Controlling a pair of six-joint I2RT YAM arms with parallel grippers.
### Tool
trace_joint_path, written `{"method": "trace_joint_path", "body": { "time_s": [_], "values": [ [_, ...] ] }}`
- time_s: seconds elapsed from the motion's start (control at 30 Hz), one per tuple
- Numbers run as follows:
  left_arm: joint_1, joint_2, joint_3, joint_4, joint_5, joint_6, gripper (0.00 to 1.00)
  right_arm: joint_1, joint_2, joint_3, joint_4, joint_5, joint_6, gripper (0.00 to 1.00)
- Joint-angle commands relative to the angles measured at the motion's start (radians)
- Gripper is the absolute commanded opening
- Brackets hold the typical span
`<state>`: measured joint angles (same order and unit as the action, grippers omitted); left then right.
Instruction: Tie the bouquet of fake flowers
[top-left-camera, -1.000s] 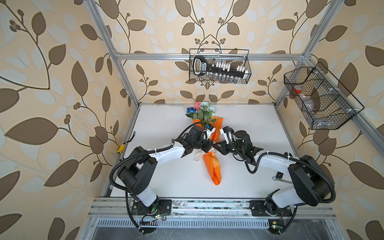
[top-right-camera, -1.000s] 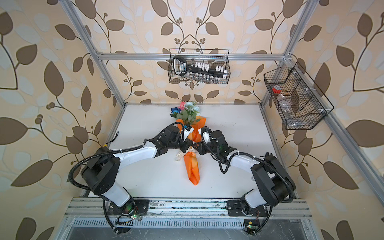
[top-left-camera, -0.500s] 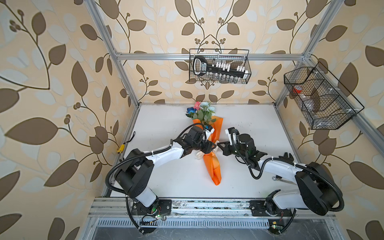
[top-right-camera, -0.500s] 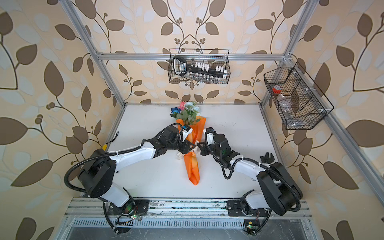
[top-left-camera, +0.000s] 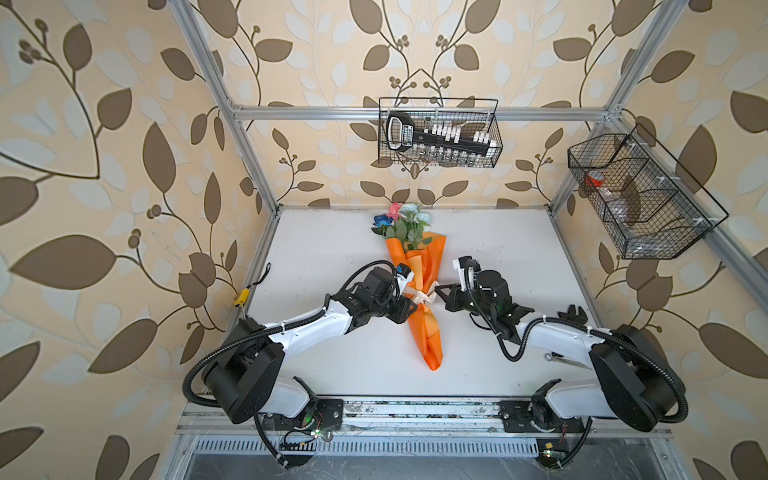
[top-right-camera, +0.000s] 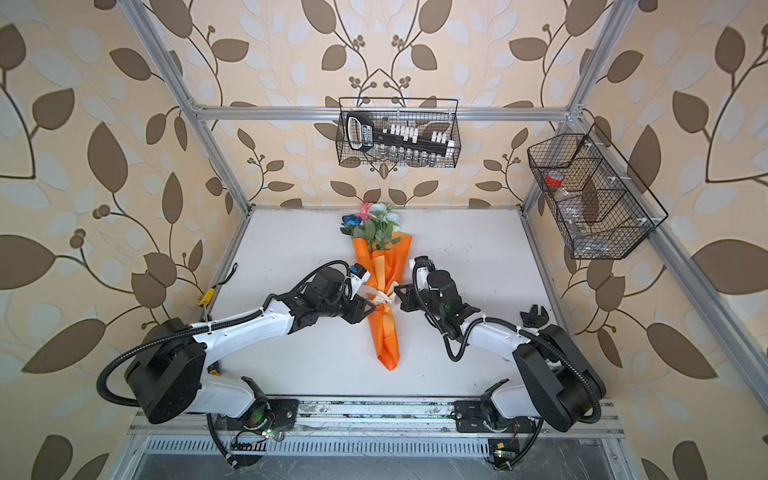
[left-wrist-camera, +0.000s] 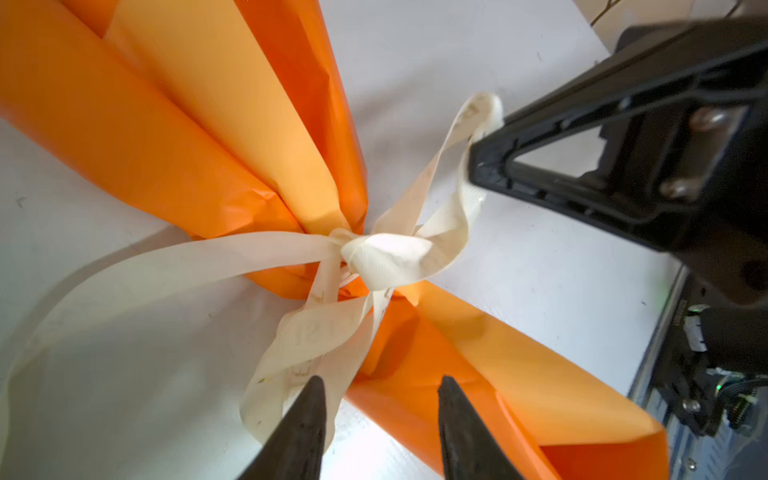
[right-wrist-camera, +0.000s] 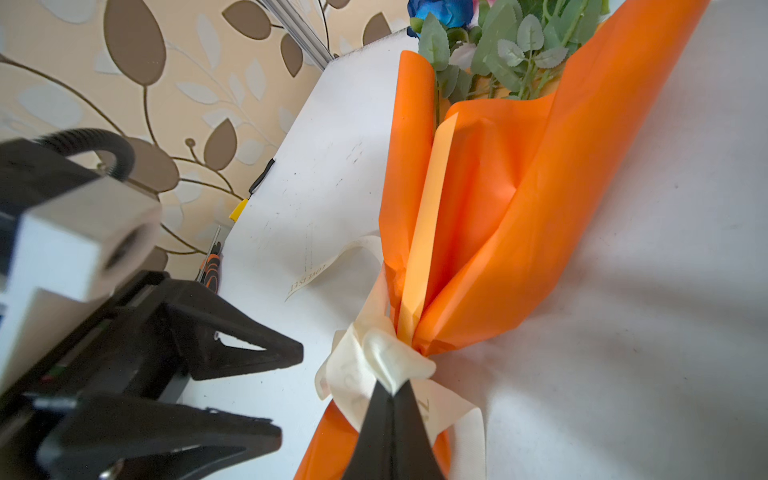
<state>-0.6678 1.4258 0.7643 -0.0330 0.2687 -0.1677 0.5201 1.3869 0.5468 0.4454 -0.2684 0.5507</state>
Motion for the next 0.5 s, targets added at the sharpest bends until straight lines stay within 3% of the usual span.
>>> {"method": "trace_joint_path", "body": {
  "time_s": [0.0, 0.2, 0.33, 0.37, 0.47],
  "values": [
    [0.0, 0.047, 0.03, 0.029, -0.005, -0.008, 0.43, 0.007, 0.015, -0.008, 0.013, 0.006, 0.014, 0.0],
    [0.0, 0.095, 0.06, 0.031, -0.018, -0.005, 0.31, 0.011, 0.017, -0.006, 0.018, 0.005, 0.014, 0.0],
    [0.0, 0.116, 0.073, 0.038, -0.01, -0.007, 0.31, 0.011, 0.017, -0.006, 0.019, 0.005, 0.016, 0.0],
    [0.0, 0.119, 0.077, 0.038, -0.014, -0.009, 0.28, 0.011, 0.017, -0.007, 0.019, 0.004, 0.018, 0.0],
    [0.0, 0.117, 0.086, 0.023, -0.045, -0.025, 0.07, 0.011, 0.017, -0.003, 0.019, 0.004, 0.02, 0.0]
  ]
}}
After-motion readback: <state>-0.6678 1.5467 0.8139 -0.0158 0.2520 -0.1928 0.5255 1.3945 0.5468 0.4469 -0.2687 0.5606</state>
